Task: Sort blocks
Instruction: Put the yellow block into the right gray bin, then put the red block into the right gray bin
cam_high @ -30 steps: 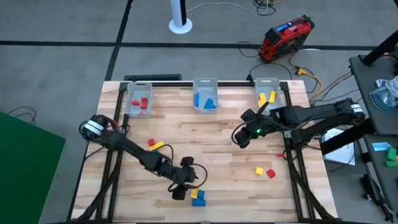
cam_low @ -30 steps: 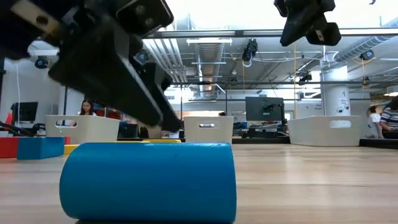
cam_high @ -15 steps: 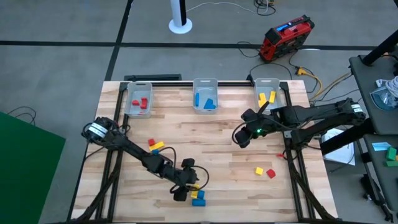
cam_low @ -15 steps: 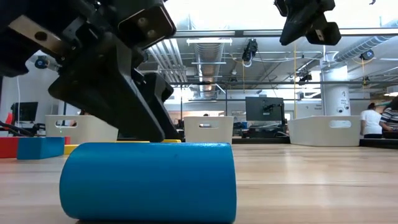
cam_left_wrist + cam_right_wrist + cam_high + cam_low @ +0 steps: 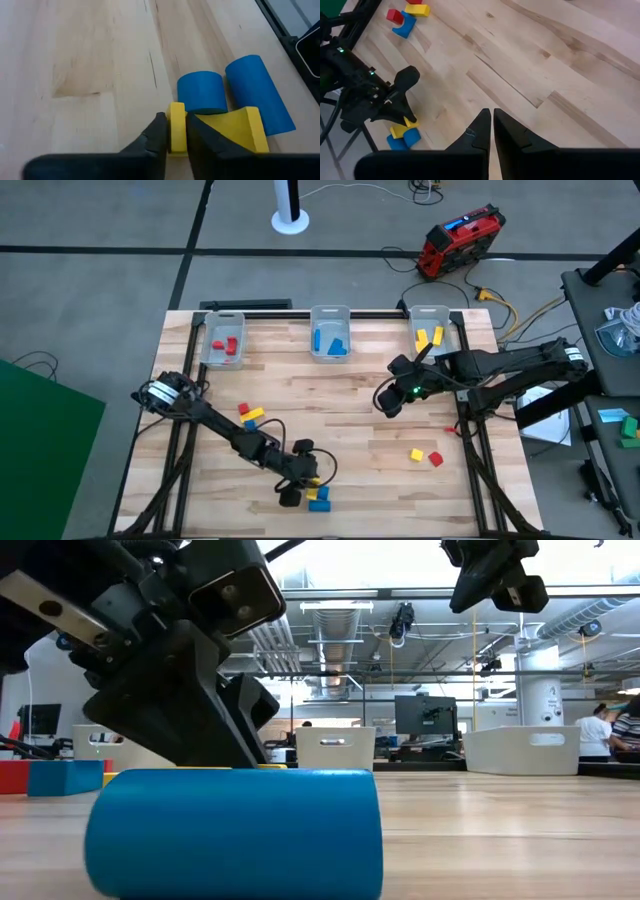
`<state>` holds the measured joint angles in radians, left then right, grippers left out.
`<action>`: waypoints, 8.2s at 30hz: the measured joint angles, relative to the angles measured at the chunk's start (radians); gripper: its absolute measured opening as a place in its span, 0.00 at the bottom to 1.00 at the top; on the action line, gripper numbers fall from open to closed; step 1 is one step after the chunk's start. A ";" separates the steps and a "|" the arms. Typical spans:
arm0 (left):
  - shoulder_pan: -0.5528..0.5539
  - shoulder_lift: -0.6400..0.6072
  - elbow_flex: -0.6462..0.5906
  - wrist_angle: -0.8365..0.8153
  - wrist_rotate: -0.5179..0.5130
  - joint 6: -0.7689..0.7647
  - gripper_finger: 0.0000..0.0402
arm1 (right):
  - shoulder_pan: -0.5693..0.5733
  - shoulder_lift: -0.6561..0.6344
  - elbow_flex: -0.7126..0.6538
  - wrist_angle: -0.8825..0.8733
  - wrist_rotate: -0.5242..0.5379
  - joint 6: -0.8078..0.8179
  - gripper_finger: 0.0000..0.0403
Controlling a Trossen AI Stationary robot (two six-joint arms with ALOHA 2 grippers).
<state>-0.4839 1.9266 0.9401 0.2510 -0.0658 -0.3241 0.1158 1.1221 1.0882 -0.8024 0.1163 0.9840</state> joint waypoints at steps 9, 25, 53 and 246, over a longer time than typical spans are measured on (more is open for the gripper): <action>0.000 -0.017 0.000 -0.035 -0.020 -0.007 0.03 | 0.000 0.000 0.000 0.000 0.000 0.000 0.03; 0.084 -0.383 0.006 -0.236 -0.400 0.145 0.01 | 0.063 0.000 -0.007 0.149 -0.004 0.033 0.03; 0.220 -0.374 0.313 -0.224 -0.474 0.588 0.01 | 0.068 0.000 -0.008 0.489 -0.107 -0.027 0.45; 0.550 -0.568 -0.127 -1.239 -0.106 -1.158 0.27 | -0.480 0.293 0.208 -0.203 -0.019 -0.447 0.51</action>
<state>0.0662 1.3584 0.8128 -0.9876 -0.1714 -1.4817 -0.3641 1.4155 1.2961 -1.0053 0.0971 0.5367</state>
